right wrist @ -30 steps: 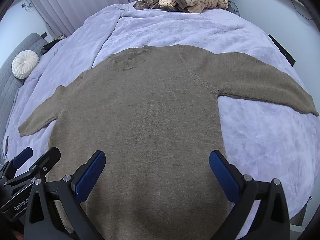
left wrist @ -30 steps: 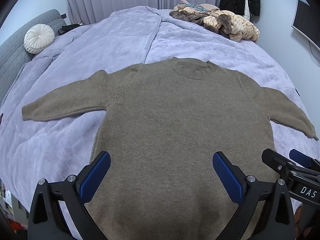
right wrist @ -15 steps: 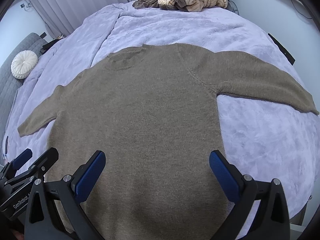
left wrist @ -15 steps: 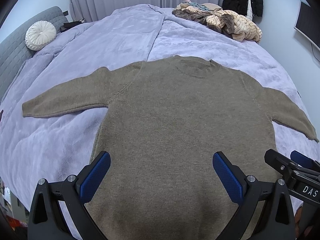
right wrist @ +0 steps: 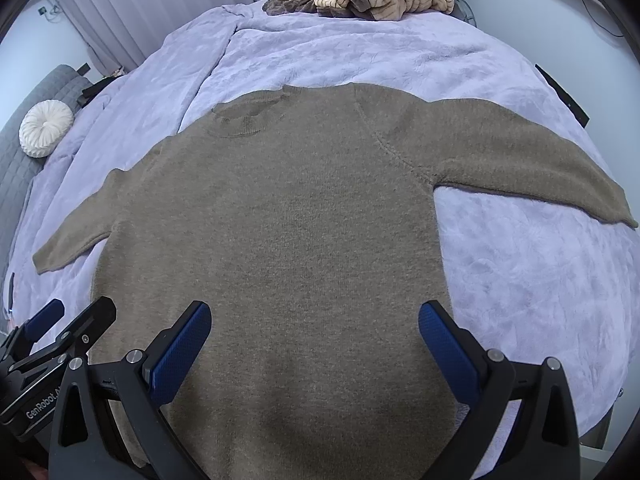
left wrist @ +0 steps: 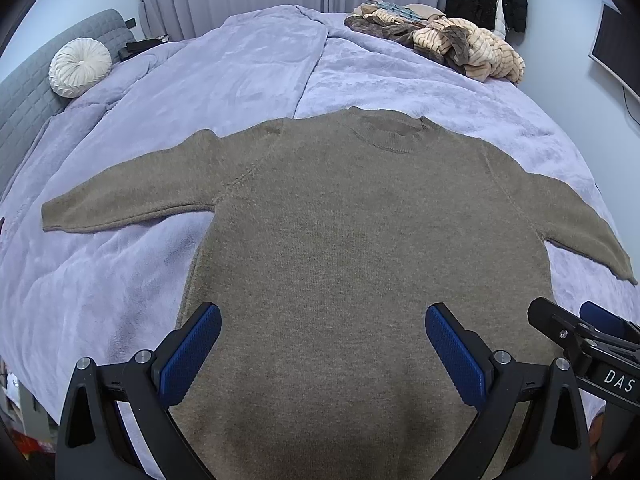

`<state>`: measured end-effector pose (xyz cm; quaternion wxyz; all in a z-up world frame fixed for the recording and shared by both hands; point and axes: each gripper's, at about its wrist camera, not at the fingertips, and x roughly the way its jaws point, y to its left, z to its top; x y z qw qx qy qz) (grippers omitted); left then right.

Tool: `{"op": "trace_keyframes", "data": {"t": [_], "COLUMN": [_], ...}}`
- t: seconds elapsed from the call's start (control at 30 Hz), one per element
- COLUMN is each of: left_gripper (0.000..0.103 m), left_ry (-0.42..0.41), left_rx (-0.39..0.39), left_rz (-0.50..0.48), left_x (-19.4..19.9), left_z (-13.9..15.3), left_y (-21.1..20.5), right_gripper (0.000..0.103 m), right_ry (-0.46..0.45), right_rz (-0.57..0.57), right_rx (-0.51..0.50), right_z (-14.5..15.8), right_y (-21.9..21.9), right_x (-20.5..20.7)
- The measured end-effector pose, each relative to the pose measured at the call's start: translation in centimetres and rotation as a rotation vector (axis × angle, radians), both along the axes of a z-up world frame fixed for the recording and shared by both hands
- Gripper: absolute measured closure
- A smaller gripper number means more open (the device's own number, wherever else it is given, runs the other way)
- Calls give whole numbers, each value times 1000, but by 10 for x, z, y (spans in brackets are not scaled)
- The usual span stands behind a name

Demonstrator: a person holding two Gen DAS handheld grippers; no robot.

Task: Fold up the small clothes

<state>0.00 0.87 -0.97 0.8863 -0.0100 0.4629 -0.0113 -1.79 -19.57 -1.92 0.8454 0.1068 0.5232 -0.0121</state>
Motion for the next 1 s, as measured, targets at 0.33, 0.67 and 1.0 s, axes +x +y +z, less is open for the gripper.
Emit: {"op": "trace_keyframes", "data": {"t": [0.33,0.67,1.0], "left_gripper": [1,1,1], "left_ry": [-33,3,28], "left_rx": [-8,-32,-52], "left_rz": [1,7,9], "left_x": [1,7,19], "left_z": [0,-3,-9], "left_y": [-1,4,12], "right_gripper": [0,0,0], "right_ry": [7,24,50], "right_rz": [0,1,-4], "right_rx": [-3,-8,-19], "right_z": [-2,-6,-11], "right_y": [2,7,14], "right_x": [1,6,14]}}
